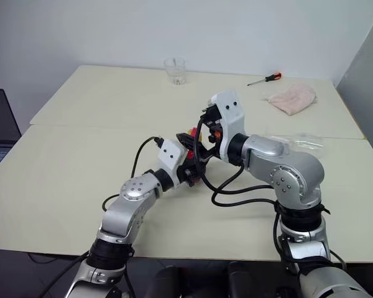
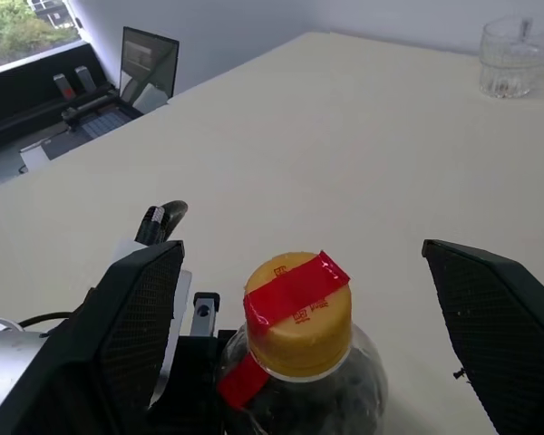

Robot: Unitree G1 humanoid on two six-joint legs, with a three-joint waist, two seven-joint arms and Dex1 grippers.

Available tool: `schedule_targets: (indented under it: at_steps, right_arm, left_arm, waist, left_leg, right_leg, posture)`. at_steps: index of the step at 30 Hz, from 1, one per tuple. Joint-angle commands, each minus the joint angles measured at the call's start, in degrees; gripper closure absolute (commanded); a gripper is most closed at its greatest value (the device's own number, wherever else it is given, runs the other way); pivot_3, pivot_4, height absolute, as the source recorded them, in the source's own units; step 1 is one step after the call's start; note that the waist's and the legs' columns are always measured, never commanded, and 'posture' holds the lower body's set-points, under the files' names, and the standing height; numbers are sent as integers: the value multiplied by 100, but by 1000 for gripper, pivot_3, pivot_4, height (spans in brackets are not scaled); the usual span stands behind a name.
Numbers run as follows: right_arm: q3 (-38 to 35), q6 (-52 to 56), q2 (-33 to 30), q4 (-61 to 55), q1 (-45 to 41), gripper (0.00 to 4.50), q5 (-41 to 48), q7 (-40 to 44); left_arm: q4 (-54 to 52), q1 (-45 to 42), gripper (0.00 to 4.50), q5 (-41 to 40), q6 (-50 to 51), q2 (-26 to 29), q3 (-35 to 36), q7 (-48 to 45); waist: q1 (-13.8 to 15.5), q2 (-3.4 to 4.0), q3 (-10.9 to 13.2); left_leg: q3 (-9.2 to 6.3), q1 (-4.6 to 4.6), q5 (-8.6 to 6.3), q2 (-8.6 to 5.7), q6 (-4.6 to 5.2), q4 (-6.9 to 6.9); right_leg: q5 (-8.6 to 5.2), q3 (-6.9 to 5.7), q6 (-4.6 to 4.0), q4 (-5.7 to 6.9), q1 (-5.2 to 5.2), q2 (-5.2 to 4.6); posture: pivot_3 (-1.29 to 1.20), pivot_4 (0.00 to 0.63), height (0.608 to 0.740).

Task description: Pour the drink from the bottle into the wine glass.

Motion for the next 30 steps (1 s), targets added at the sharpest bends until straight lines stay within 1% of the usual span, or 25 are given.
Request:
schedule_targets:
  at_steps: [1, 2, 4, 13, 16, 20, 26, 27, 30]
  right_arm:
    - [-153, -1, 49, -104, -80, 379, 23, -45]
    - [-161, -4, 59, -98, -86, 623, 22, -53]
    - [-162, -13, 68, -96, -96, 1273, 10, -61]
    - [-164, -62, 65, -87, -116, 1286, -12, -48]
    - [-145, -83, 53, -67, -116, 1912, -29, -33]
    - [-129, -114, 44, -37, -118, 3233, -49, -5]
    - [-60, -241, -33, 48, -145, 3256, -65, 169]
    - [34, -418, -118, 106, -155, 3256, -102, 381]
    - [735, -1431, -707, 600, -327, 3257, -552, 1588]
  left_arm:
    - [-250, -111, 2918, 25, -213, -30, -42, 59]
    - [-246, -105, 2918, 30, -221, -26, -50, 62]
    - [-242, -91, 2919, 29, -227, -15, -56, 61]
    - [-242, -66, 2972, 23, -215, 5, -69, 91]
    - [-239, -42, 2973, 29, -225, 13, -68, 98]
    - [-253, -36, 2994, 34, -218, 20, -63, 104]
    - [-266, -37, 3227, 41, -207, 12, -57, 105]
    - [-265, -38, 3227, 39, -200, 8, -57, 103]
    - [-227, -46, 3237, -11, -159, 7, -89, 10]
  waist:
    - [0, 0, 0]
    - [-1, 0, 0]
    - [-1, 0, 0]
    - [-1, 0, 0]
    - [-1, 0, 0]
    - [-1, 0, 0]
    - [-1, 0, 0]
    - [-1, 0, 0]
    - [-2, 2, 1]
  left_leg:
    - [0, 0, 0, 0, 0, 0]
    - [0, 0, 0, -1, 0, 0]
    - [0, 0, 0, -1, 0, 0]
    - [0, 0, 0, 0, 0, -1]
    - [0, 0, 0, 0, 0, -1]
    - [0, 0, 0, 0, 0, -2]
    - [0, -1, 0, 0, 0, -4]
    - [0, -1, 0, 0, 0, -4]
    - [2, -1, 0, -1, 1, -4]
  right_leg:
    - [0, 0, 0, -1, 0, -1]
    - [0, 0, 0, -2, 0, -1]
    - [0, -1, 0, -2, 0, -1]
    - [0, -1, 1, -3, 0, -1]
    - [0, -1, 1, -5, 0, -1]
    - [0, -1, 0, -6, 0, -1]
    - [0, -1, 0, -11, 1, -1]
    - [0, -2, 0, -13, 1, 0]
    - [0, -8, 1, -23, 3, 0]
  posture:
    - [0, 150, 740]
    - [0, 150, 740]
    - [0, 150, 740]
    - [0, 150, 740]
    - [0, 150, 740]
    - [0, 150, 740]
    - [0, 150, 740]
    - [0, 150, 740]
    - [0, 150, 740]
